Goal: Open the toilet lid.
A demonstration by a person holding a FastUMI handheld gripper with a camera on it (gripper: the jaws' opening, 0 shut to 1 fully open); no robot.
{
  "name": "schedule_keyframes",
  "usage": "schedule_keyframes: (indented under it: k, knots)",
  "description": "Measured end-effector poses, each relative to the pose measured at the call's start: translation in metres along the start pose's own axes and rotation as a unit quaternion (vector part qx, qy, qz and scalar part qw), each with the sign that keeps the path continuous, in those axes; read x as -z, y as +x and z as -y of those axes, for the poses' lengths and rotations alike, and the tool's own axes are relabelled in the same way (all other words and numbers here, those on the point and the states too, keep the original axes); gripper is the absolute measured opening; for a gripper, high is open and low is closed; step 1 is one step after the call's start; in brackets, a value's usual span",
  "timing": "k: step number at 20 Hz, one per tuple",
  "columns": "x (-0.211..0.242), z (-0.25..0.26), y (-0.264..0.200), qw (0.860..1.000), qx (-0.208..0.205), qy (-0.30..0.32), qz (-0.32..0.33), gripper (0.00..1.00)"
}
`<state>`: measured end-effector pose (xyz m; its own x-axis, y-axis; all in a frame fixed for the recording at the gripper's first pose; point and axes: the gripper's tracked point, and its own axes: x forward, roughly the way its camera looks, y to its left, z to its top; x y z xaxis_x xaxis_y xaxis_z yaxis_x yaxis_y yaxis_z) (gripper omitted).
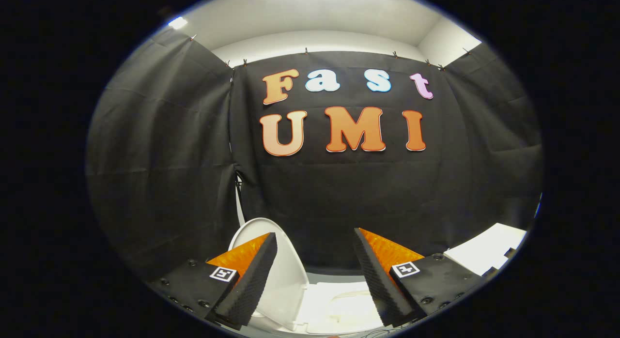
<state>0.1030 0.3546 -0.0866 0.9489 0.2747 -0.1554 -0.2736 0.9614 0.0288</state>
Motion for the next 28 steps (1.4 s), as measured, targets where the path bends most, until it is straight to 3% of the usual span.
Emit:
schedule_keyframes:
  k: [7,16,28]
  knots:
    - [-0.029,0.04,-0.017,0.999,0.027,-0.045,0.013,1.0]
    - [-0.046,0.085,-0.035,0.997,0.062,-0.034,0.024,1.0]
    - [-0.045,0.098,-0.044,0.997,0.076,-0.017,0.02,1.0]
